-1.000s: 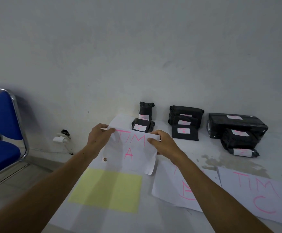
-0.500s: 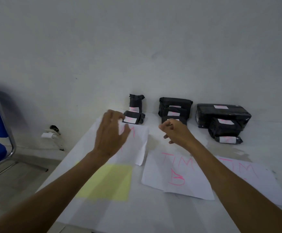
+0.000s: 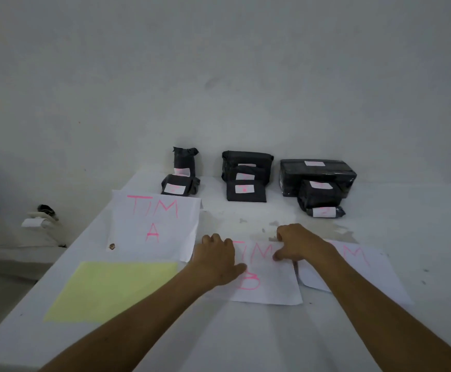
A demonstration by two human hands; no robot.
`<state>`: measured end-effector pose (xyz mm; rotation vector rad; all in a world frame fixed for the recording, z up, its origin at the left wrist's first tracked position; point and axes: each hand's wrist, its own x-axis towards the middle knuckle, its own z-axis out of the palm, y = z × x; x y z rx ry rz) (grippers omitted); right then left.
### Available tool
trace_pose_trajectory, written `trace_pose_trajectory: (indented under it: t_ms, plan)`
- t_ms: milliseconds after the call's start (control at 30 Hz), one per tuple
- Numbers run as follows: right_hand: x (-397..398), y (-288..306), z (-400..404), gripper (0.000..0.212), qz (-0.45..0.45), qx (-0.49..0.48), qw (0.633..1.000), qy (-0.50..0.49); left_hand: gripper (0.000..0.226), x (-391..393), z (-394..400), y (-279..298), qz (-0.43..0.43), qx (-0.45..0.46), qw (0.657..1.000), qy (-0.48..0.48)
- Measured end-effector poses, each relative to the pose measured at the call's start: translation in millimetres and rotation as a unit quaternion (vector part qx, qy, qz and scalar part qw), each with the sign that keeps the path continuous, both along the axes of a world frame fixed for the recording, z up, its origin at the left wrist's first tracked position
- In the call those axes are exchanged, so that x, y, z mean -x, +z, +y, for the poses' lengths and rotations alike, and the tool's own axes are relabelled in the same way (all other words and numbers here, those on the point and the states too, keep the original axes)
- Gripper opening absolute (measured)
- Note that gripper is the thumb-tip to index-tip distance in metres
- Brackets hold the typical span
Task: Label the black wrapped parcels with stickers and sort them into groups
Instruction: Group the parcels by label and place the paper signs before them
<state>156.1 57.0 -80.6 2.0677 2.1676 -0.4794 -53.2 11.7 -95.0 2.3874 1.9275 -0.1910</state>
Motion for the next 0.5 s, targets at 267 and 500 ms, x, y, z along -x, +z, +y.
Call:
trace_pose_trajectory:
  t_ms: [267,500]
  plan:
    - [-18.3,1.3,-3.6,0.062,0.027,-0.011,0.999,-0.045,0.096,-15.8,8.9,1.8,-0.066,0.029,0.995,0.072]
    - [-16.7,8.3,-9.2,0.045,0.125,-0.046,0.986,-0.098,0.112,-23.3,20.3,2.2,-0.115,0.053,0.986,0.104]
